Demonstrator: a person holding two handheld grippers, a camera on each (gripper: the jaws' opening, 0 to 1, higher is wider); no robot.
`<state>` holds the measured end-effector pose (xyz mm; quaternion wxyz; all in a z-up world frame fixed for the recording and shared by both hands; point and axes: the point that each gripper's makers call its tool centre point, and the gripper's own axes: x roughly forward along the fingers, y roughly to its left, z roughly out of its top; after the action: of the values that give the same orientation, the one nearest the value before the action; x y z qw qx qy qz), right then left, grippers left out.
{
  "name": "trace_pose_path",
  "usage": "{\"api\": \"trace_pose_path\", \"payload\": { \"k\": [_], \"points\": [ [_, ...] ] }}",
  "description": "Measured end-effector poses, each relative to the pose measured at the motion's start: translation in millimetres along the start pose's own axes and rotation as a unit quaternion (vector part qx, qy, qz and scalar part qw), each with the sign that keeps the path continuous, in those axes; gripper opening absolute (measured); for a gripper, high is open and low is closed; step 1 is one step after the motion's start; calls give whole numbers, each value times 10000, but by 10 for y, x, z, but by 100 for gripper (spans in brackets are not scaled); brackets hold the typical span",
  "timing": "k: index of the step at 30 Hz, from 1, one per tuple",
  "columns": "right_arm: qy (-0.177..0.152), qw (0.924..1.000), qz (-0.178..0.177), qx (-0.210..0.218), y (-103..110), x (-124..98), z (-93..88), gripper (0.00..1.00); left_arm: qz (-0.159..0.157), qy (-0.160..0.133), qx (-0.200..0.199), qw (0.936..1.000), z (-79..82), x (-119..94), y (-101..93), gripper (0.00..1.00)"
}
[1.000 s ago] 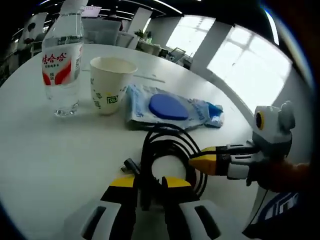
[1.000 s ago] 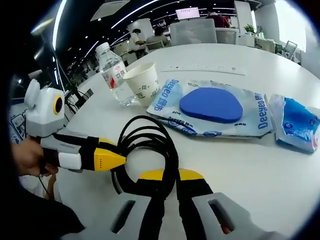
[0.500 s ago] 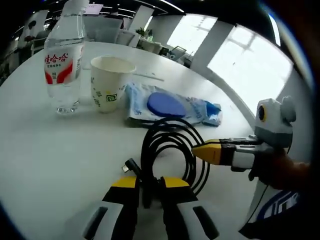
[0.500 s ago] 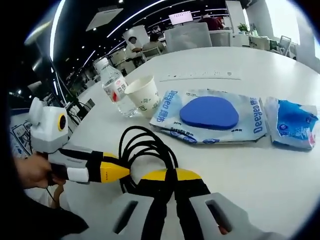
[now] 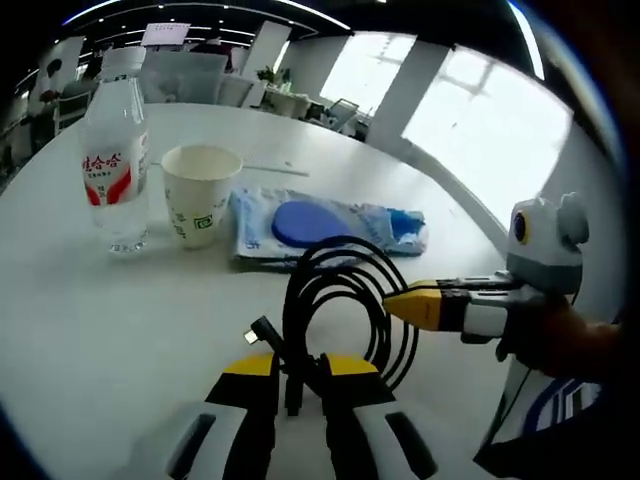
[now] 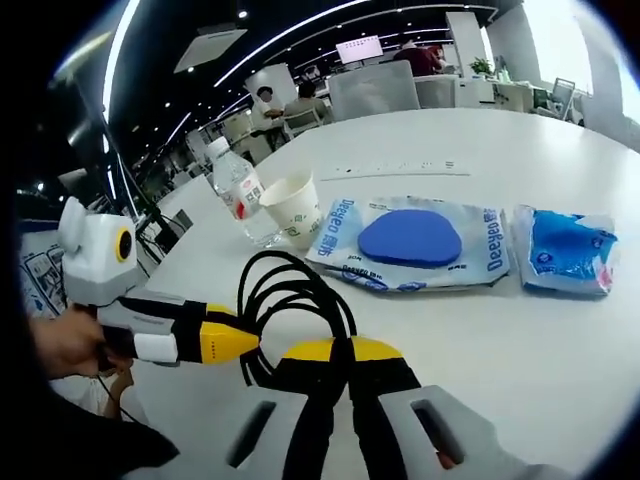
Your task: Arrange the tabletop items into an orderly group along one side of the table until the central work area is clear of visible clutter.
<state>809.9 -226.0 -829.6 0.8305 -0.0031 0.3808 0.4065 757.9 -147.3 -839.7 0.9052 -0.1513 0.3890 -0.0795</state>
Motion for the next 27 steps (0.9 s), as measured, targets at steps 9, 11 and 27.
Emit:
{"api": "trace_pose_path", "payload": {
  "k": [9, 11, 27],
  "points": [
    [-236, 9996, -75, 116, -113, -156, 149, 0, -92, -108, 176, 9997, 181, -14, -159, 14],
    [-287, 9995, -98, 131, -136, -191, 182, 0, -125, -119, 208, 9996, 217, -3, -196, 14],
    [-502, 9976, -382, 285, -544, -476, 253, 0, -395, -79, 492, 9980, 392, 220, -604, 14]
  ]
}}
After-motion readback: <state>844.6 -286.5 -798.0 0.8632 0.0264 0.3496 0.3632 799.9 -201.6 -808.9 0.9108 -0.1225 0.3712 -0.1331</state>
